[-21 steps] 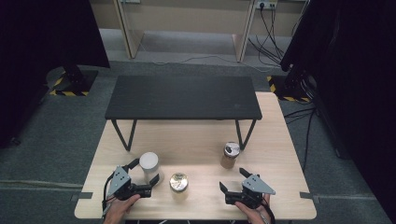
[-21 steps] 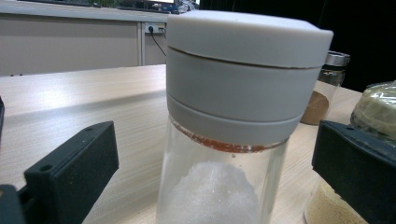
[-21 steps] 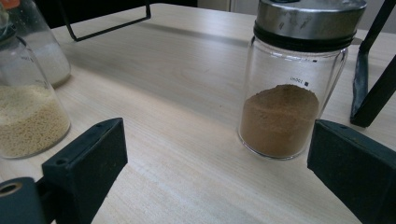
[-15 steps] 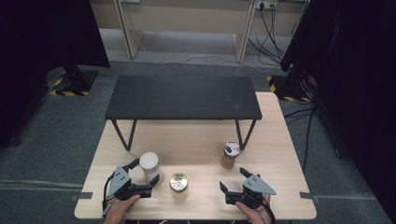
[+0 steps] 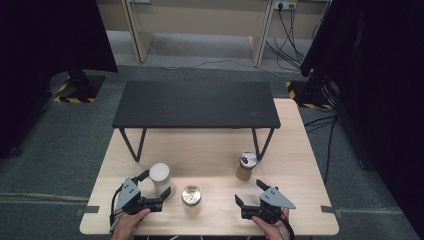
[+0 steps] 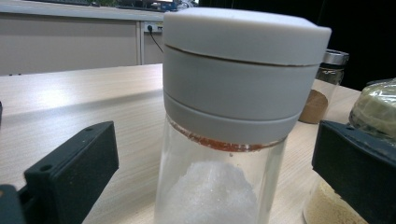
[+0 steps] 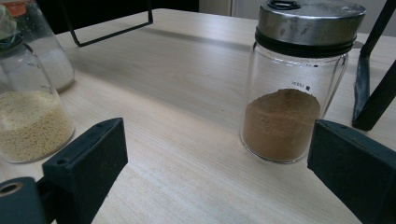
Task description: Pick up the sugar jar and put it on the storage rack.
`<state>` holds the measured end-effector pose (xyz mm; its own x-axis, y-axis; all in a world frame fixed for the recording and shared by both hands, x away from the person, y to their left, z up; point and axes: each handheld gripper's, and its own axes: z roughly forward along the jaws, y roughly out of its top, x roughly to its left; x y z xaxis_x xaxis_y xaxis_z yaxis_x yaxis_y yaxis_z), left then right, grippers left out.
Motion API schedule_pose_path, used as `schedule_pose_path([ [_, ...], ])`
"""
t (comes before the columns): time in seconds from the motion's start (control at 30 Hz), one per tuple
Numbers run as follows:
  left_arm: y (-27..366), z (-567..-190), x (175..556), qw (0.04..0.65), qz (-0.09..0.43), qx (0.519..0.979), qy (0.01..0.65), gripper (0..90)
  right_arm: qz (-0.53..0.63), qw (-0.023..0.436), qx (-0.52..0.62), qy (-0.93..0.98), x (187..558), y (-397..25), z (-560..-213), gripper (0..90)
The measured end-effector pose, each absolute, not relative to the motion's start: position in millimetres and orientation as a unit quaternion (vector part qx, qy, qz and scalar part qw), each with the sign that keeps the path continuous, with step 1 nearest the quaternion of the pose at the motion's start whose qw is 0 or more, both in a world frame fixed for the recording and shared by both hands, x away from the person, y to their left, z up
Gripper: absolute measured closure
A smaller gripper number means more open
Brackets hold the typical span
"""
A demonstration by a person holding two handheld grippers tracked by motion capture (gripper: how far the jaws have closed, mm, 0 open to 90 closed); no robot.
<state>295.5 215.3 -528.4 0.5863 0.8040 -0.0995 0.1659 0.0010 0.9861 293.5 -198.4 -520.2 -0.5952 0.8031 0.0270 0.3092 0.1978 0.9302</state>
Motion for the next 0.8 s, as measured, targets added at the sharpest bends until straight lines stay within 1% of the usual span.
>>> schedule_pose_path([
  [0.6,212.4,-527.4,298.3,0.602,0.268,0.655,0.37,0.2,0.51,0.242,0.378,0.734,292.7,-197.9,-520.6,5.3],
  [0.73,210.4,-526.4,300.3,0.603,0.267,0.656,0.367,2.0,0.509,0.242,0.378,0.734,292.8,-197.5,-521.0,5.4],
  [0.77,209.8,-526.5,301.1,0.602,0.265,0.658,0.366,6.0,0.509,0.241,0.379,0.734,293.0,-197.7,-521.1,5.4],
  [0.8,209.3,-526.6,301.4,0.602,0.265,0.658,0.367,7.0,0.509,0.241,0.379,0.734,293.0,-197.9,-521.1,5.4],
])
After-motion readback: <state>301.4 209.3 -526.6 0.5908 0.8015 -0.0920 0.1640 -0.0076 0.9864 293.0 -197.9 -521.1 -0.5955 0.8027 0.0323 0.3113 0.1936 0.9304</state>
